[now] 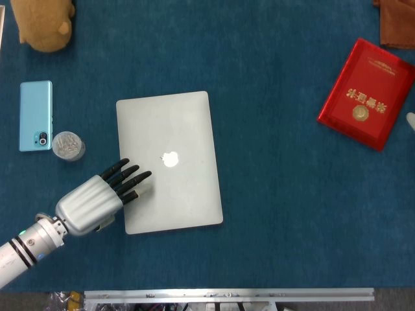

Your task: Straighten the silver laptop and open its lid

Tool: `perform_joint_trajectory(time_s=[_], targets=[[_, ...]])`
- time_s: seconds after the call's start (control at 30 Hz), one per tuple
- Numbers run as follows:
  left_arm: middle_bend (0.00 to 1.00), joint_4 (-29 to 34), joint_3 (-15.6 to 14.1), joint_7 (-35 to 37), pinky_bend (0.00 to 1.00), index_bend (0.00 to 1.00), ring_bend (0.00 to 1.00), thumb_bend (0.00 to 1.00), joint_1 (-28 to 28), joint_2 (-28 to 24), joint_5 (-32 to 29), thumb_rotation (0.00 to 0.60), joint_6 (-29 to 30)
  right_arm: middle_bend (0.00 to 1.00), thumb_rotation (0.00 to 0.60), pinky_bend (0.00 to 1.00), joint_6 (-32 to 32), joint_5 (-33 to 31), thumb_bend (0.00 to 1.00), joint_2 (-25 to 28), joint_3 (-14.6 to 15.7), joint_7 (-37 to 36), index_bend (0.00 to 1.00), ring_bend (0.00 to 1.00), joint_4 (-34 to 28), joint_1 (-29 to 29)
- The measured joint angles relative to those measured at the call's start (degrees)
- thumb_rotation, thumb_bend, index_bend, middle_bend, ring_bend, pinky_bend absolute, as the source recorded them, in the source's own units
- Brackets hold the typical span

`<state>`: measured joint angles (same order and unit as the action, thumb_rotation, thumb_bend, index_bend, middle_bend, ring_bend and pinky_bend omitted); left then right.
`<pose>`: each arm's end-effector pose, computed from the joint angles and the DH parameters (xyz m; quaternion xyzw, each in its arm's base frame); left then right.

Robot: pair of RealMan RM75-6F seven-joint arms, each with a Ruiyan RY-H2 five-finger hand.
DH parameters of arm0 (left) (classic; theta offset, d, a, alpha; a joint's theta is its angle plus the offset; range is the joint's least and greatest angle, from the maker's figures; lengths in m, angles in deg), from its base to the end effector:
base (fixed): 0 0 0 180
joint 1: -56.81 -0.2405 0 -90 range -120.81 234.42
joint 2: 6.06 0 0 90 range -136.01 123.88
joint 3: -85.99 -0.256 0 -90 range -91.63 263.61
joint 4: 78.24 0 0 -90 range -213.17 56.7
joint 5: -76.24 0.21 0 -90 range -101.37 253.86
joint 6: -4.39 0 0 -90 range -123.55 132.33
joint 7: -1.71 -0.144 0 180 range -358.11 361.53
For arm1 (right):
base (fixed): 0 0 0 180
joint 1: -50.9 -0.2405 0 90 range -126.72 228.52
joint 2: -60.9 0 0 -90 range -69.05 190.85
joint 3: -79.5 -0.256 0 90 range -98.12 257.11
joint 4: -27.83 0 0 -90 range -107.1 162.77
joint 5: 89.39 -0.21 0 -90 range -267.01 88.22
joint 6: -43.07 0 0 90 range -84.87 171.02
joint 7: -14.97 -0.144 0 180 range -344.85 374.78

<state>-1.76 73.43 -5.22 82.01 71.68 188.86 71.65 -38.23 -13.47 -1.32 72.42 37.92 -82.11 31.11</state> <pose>-0.2672 0.1930 0.0137 -0.8948 -0.1887 -0.2911 0.2811 -0.2109 -0.2516 0.1515 0.6369 -0.3160 0.3979 0.5798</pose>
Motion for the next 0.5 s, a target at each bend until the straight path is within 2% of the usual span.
perform_joint_trajectory(time_s=[0.5], targets=[[0.00, -3.5, -0.5, -1.0, 0.00, 0.00, 0.00, 0.28, -0.7, 3.7, -0.8, 0.600, 1.5, 0.02, 0.600, 0.03, -0.1, 0.1, 0.13, 1.0, -0.6, -1.0, 0.00, 0.00, -0.3, 1.6]])
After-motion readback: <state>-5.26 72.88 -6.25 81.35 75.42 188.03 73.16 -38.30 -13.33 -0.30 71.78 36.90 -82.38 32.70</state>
